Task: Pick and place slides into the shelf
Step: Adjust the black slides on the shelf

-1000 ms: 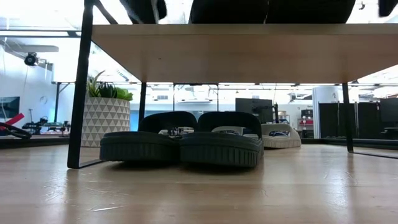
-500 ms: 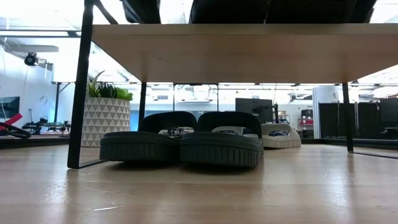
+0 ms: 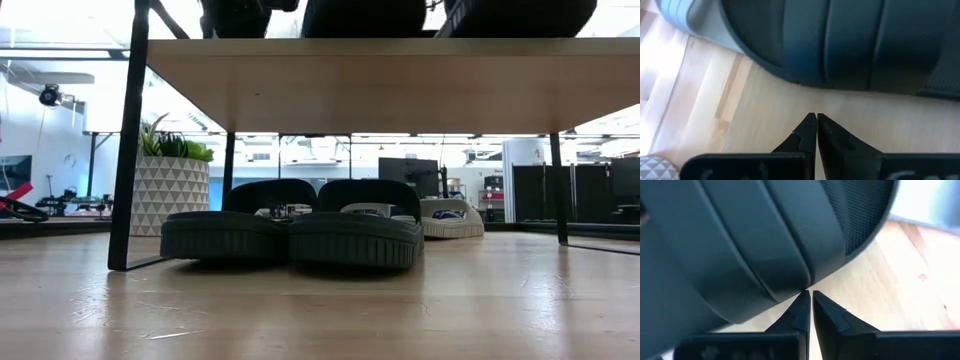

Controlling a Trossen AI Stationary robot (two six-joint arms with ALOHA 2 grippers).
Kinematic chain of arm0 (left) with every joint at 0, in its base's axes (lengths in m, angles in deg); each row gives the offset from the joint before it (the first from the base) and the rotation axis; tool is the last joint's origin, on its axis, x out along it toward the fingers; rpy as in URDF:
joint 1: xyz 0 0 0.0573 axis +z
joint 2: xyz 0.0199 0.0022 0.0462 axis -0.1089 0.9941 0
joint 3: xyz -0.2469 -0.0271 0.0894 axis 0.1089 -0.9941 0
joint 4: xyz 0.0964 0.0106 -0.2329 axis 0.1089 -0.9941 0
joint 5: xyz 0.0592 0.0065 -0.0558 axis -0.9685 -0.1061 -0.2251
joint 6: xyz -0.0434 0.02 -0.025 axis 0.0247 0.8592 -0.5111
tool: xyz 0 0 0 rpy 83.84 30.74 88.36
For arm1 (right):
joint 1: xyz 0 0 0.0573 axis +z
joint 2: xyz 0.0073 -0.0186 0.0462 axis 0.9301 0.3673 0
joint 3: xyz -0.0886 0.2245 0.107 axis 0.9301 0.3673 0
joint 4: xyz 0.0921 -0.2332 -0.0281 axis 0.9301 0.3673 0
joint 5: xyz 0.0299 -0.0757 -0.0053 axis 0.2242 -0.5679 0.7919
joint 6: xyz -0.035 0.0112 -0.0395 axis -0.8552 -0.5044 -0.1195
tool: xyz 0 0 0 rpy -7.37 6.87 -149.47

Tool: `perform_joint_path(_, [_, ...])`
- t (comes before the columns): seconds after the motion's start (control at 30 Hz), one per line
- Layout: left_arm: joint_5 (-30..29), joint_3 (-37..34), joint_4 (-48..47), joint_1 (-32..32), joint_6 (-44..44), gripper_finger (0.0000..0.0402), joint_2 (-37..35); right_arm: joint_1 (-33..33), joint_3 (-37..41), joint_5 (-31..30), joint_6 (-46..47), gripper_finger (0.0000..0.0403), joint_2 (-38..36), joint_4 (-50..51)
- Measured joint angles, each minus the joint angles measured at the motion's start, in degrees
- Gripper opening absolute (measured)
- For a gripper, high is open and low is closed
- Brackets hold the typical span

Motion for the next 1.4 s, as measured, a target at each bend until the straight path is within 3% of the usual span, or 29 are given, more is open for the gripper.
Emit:
perform_joint_path(0.23, [1.0,-1.7,4.4,0.6,1.3,0.0,0.0,-1.9,-0.4,0.2,-0.7,0.0013,0.0,0.0])
perform_joint_path(0.53, [2.4,-2.3,10.3,3.0,5.0,0.0,0.0,1.3,-1.0,1.6,4.1,0.0013,-0.7,5.6])
perform_joint_path(0.83, [2.7,-2.3,5.1,4.2,5.3,0.0,-0.1,3.1,-1.7,0.0,9.1,0.0013,-3.4,8.7])
perform_joint_path(0.97, [6.7,-2.3,3.7,3.8,2.0,0.0,-0.3,3.3,-1.7,4.4,10.0,0.0013,-4.6,8.4])
perform_joint_path(1.17, [10.4,-1.9,7.8,-0.1,-0.8,0.0,-0.3,9.2,-1.7,9.1,10.2,0.0013,-4.0,3.5])
perform_joint_path(1.4, [10.0,-1.8,12.3,-3.6,-2.7,0.0,-0.2,14.4,-1.7,4.9,7.5,0.0013,-1.6,2.4])
